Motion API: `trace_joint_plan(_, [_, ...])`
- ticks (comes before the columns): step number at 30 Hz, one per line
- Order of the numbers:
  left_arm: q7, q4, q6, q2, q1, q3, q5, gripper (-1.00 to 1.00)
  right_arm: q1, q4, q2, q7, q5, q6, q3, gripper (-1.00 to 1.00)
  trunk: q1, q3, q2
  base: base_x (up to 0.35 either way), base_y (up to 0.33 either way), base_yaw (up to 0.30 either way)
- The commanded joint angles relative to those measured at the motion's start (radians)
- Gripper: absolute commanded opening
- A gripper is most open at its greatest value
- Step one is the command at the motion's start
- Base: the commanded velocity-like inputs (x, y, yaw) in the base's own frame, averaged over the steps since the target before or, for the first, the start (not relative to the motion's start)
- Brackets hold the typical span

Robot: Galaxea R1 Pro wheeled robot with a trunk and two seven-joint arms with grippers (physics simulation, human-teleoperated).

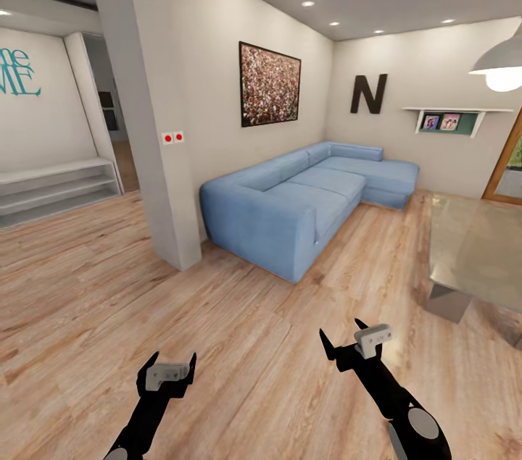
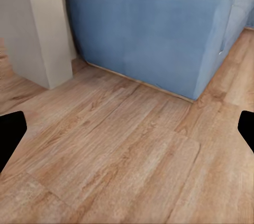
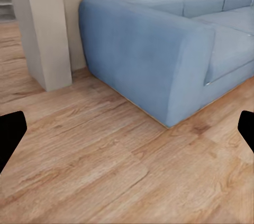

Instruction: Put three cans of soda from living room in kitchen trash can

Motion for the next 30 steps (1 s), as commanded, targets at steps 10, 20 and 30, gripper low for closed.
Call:
trace_joint_plan(10, [0.001, 0.0, 0.0, 0.0, 0.0, -0.002, 0.0, 1.0, 0.0, 0.0, 0.0, -0.004, 0.0, 0.002, 0.0, 1.0, 0.0, -0.012, 0.0, 0.0, 0.182, -0.089])
trace_joint_plan(20, [0.0, 0.001, -0.005, -0.001, 0.0, -0.003, 0.0, 1.0, 0.0, 0.001, 0.0, -0.004, 0.0, 0.001, 0.0, 1.0, 0.0, -0.025, 0.0, -0.046, 0.028, -0.136])
trace_joint_plan(30, [0.0, 0.002, -0.007, -0.001, 0.0, -0.004, -0.001, 1.0, 0.0, 0.002, 0.0, -0.004, 0.0, -0.002, 0.0, 1.0, 0.0, -0.037, 0.0, -0.296, 0.001, -0.159])
